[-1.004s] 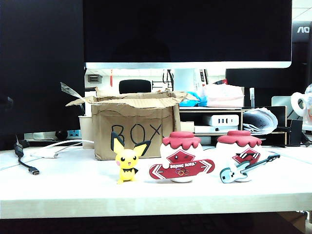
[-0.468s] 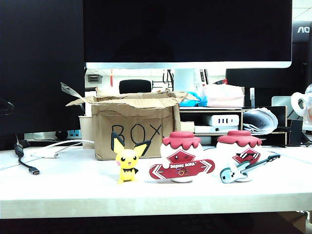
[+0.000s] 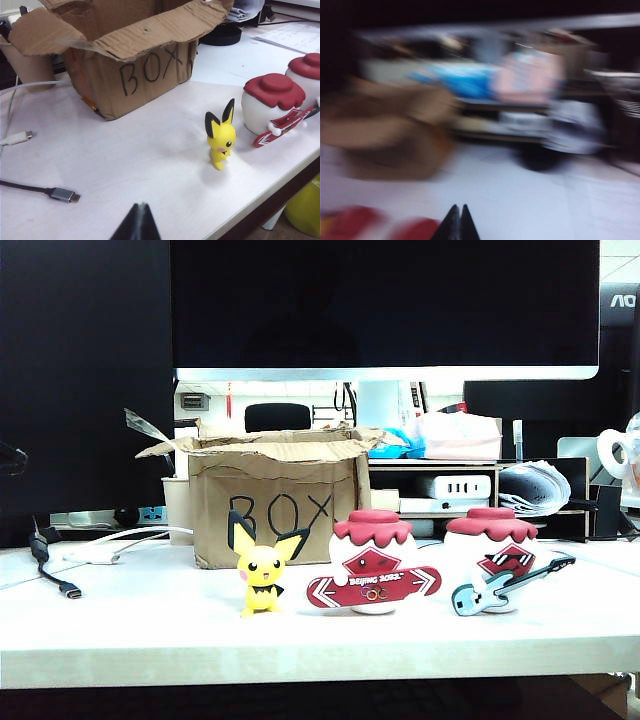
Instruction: Put the doll that is least similar in size compared to the others into the paper box.
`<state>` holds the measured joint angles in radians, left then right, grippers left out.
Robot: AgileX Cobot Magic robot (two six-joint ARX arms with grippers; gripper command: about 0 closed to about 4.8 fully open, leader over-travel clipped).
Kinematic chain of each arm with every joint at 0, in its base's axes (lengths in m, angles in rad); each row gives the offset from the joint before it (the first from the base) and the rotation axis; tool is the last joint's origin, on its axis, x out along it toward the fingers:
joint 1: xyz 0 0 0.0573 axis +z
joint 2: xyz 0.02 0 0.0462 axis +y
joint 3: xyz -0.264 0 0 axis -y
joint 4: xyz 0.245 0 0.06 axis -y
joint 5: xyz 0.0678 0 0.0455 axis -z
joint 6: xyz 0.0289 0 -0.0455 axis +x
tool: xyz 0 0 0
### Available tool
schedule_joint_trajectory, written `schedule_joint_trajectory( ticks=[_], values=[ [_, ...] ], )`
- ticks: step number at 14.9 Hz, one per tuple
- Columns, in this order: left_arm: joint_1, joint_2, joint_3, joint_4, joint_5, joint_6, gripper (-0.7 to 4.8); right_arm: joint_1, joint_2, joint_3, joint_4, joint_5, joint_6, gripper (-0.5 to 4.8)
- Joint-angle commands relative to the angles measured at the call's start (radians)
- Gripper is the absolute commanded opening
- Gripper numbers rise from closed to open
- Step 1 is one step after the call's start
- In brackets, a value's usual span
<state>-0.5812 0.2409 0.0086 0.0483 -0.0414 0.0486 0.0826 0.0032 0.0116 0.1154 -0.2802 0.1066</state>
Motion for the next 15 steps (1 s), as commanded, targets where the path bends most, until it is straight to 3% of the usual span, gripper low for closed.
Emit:
schedule_joint_trajectory(
  ticks=[1,2,6,10,15],
  values=[
    [0.0,-0.002,0.001,0.013,0.0,0.0,-0.05,0.001,0.0,-0.004,0.062,-0.216,0.311,-0.01],
    [0.0,-0.002,0.001,0.013,0.001,0.0,-0.05,0.002,0.0,-0.004,0.061,-0.25,0.492,-0.01],
    [0.0,-0.002,0.001,0.013,0.001,0.0,-0.05,0.003,0.0,0.002,0.072,-0.439,0.765,-0.02],
    [0.0,-0.002,0.001,0.013,0.0,0.0,-0.05,0.049,0.0,0.077,0.052,-0.485,0.715,-0.02],
    [0.0,-0.002,0.001,0.013,0.001,0.0,-0.05,0.117,0.038,0.134,0.039,-0.41,0.697,-0.02]
  ],
)
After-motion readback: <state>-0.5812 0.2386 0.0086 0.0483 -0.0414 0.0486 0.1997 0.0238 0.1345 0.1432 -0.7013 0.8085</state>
